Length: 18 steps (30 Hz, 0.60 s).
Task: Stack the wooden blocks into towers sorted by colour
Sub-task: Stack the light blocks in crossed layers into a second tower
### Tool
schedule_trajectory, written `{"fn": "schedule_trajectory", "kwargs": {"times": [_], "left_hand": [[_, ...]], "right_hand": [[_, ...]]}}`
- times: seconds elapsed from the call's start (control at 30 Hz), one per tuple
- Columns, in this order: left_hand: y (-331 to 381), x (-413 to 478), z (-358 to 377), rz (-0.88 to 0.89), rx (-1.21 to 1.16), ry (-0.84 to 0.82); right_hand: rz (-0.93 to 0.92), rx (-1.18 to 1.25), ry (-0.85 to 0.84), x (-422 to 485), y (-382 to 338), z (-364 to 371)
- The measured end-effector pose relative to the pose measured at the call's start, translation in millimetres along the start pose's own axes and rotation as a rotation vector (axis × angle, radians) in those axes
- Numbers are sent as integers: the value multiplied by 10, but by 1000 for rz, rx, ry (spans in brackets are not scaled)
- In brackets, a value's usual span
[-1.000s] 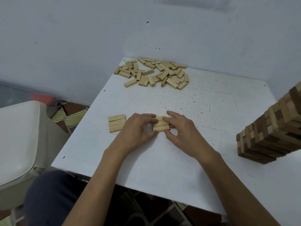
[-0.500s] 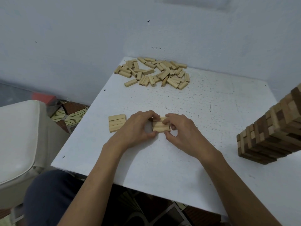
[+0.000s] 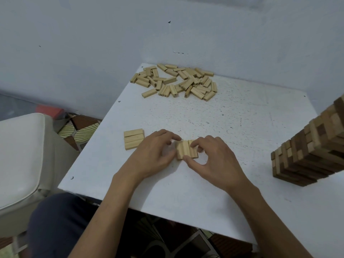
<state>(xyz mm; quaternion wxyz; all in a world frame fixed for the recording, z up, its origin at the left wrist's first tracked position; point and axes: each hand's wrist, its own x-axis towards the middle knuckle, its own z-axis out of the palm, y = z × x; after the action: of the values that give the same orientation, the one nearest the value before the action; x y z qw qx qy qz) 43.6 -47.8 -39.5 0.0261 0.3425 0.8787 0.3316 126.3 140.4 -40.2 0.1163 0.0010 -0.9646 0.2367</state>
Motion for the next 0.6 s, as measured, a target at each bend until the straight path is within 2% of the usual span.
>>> {"fn": "schedule_trajectory", "kwargs": {"times": [0.1,0.23,0.4,0.6], "left_hand": [[15,-4,-44,-4,24,-110],[49,25,3,7,56,-121],[96,58,27,6,27,-113],[48,61,8,19,41,-138]], "right_hand": [[-42,5,-92,58,97,-82],[-90,54,-214,88,154,-109],[-113,109,-211,96,201,-73],[-143,68,-211,127,205,-119]]}}
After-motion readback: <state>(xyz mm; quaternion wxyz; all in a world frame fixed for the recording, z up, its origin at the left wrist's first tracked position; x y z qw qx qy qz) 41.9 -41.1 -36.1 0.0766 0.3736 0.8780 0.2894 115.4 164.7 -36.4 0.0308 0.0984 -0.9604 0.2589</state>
